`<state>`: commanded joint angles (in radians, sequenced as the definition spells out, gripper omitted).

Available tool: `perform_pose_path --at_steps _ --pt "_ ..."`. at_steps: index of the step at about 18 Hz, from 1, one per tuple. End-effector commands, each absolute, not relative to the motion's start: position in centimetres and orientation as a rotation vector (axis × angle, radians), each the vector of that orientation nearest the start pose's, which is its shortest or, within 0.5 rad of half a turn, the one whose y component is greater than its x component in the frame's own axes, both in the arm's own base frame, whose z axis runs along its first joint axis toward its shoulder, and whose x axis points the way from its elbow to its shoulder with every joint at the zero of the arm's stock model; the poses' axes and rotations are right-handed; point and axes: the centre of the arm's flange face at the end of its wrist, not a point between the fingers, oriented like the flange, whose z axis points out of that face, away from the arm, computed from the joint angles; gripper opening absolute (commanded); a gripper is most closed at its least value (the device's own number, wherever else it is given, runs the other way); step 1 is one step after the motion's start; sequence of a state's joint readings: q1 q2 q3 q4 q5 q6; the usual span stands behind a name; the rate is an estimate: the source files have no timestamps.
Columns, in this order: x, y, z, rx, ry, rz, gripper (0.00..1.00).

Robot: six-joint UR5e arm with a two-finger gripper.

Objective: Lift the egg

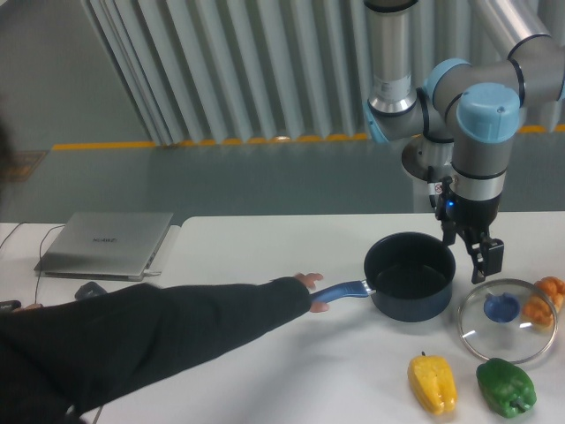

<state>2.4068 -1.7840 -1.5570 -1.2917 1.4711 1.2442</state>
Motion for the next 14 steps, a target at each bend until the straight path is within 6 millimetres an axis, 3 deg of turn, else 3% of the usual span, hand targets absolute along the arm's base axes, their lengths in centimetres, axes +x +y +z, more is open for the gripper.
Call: perform_pose_path --at_steps 4,7,9,12,14 --pt "-33.6 49.8 40.1 -2.959 0.631 0.019 1.0" --pt "-34.4 49.8 39.5 -2.976 0.743 0.046 1.0" --pt "-35.8 49.9 39.3 -3.027 0.765 0.093 1.0" --pt "-40.2 46.9 39.2 -3.069 0.631 0.121 1.0" --pt "-42.4 46.1 36.8 -3.074 0.541 0.081 1.0"
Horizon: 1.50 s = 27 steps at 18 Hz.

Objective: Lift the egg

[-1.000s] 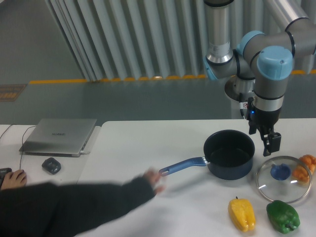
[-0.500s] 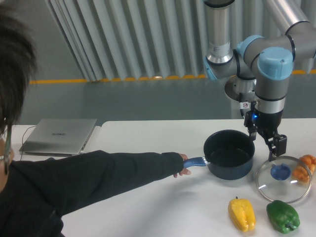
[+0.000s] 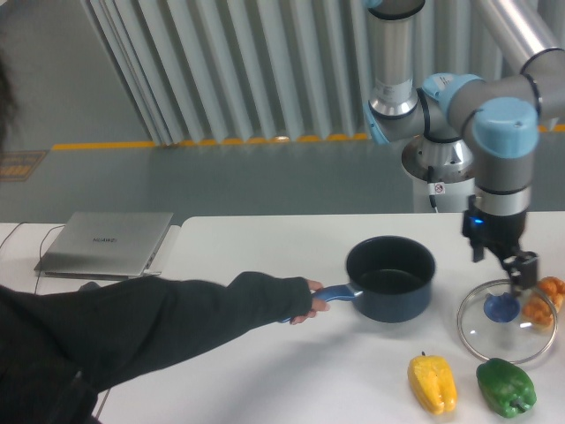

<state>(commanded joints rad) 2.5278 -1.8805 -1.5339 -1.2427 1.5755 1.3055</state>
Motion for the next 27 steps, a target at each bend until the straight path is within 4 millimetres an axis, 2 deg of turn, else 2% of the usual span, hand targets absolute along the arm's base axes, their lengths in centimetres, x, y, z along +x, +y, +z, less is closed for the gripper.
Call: perform_pose_path --at_steps 2,6,7,9,12,14,19,27 --pt "-44.4 45.0 35.5 -3.078 0.431 0.053 1.0" --pt "-47.3 43.0 35.3 -3.029 0.037 -0.017 1.0" --pt "-47.8 42.6 35.3 -3.021 -0.001 -0.026 1.0" --pt "-49.1 41.5 35.7 -2.981 -0.076 -0.04 1.0" --pt "-51.6 39.5 36.7 -2.887 -0.286 -0.062 1.0" --pt "-52.6 39.6 37.0 -2.858 -0.379 -0.06 1.0" --pt "-54.0 40.5 35.2 -2.845 -0.439 -0.036 1.0" --pt "-54.6 41.2 32.4 -2.861 -0.489 -0.064 1.0"
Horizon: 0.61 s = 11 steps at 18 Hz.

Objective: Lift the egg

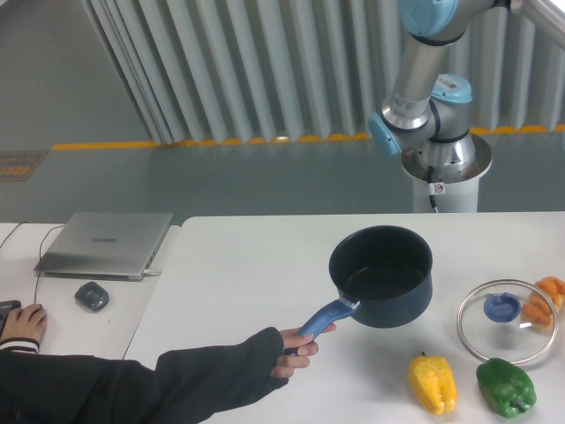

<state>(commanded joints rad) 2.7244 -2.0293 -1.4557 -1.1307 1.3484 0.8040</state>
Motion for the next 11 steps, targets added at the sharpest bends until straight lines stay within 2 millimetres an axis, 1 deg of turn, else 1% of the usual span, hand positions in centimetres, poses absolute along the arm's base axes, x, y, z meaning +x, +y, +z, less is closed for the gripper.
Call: perform_pose_path --at_steps 2,5,7,11 --pt "-54.7 42.3 31.5 -2.84 -0.538 -0.042 1.0" --pt "-54.6 42.5 31.5 -2.834 -0.544 -0.036 1.0" --pt "-54.4 43.2 30.7 -2.843 -0.53 -0.047 1.0" --pt "-55.1 43.2 30.2 -2.849 -0.526 -0.035 0.98"
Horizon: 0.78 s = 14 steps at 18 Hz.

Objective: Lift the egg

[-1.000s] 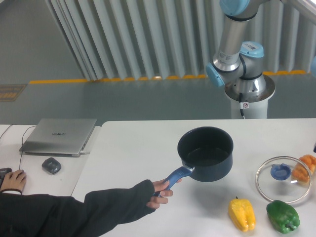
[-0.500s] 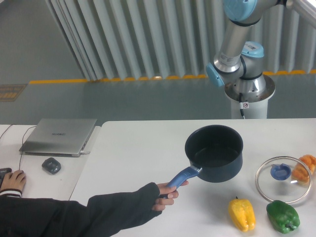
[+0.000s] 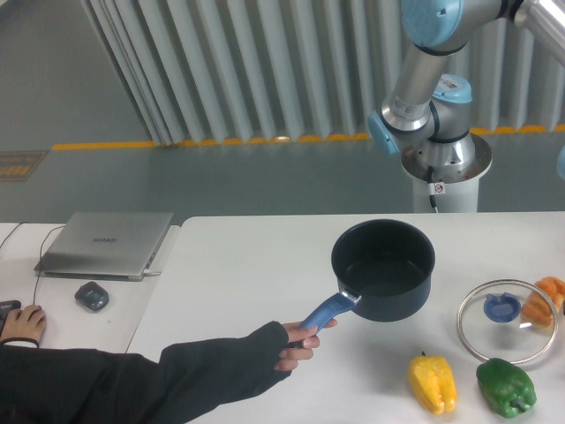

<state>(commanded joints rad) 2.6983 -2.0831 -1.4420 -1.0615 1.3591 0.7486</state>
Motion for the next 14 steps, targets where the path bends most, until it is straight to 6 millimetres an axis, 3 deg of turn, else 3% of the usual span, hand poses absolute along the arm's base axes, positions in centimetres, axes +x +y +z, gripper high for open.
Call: perform_pose_path --at_steps 6,14 --pt "-55.3 43.6 27.1 -2.907 -0.524 -0.009 0.99" --pt "-55.6 43.8 26.3 -2.909 -0.525 -0.011 0.99"
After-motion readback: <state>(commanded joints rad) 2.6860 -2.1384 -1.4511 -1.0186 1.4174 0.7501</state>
